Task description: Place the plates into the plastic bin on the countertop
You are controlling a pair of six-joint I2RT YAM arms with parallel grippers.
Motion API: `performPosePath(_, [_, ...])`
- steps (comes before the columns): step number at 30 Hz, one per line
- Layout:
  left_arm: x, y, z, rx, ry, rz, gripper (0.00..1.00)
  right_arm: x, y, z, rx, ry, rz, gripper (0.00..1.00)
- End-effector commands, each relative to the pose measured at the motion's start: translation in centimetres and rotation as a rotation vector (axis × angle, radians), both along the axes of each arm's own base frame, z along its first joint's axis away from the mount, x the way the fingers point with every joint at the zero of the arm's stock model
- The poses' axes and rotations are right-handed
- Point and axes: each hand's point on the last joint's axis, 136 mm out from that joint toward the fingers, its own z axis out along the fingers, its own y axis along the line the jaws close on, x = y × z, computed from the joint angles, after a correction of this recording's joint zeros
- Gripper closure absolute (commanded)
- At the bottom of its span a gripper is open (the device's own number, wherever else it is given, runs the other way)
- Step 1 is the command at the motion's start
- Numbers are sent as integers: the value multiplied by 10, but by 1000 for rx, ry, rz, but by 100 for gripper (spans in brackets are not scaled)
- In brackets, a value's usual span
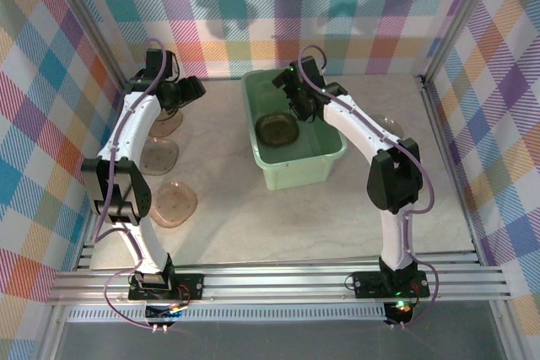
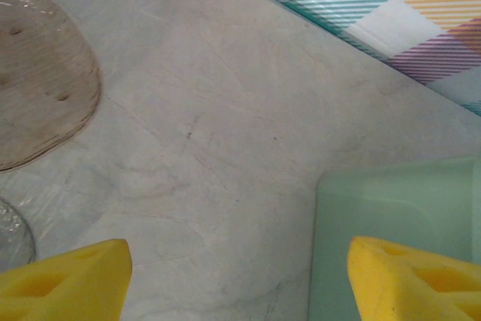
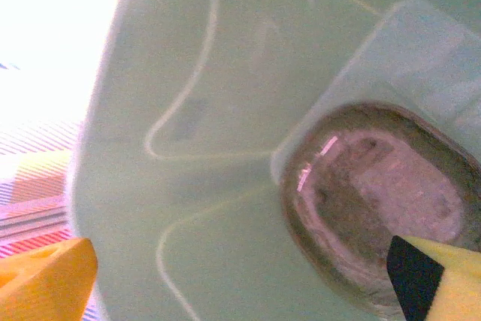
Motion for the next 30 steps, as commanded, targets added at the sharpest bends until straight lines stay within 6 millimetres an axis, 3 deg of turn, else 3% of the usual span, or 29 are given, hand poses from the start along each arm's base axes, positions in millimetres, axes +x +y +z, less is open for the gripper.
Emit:
performPosePath(1, [-16,17,3,14,36,52,25,3,1,-7,-40,12,40,3])
performPosePath(4, [-28,33,-2,30,69,104,24,10,5,2,-51,-37,73,6])
performPosePath(8, [-50,55,-16,-6,128,206,24,8,8,-2,-74,-7,124,10])
performPosePath(16, [-121,108,-52,-62,341,475,22,7,20,8,-61,-46,213,12])
performPosePath(21, [-154,128,-76,-105,419,593,23,2,42,16,19,-80,322,16])
performPosePath(23, [-160,131,-86,-118,437,602,23,-2,55,23,40,-117,399,19])
performPosePath(25, [-167,148,-93,-132,441,647,23,-7,62,30,32,-155,448,25])
performPosePath(30, [-164,162,-115,-131,458,633,24,-22,54,32,-2,-196,481,34])
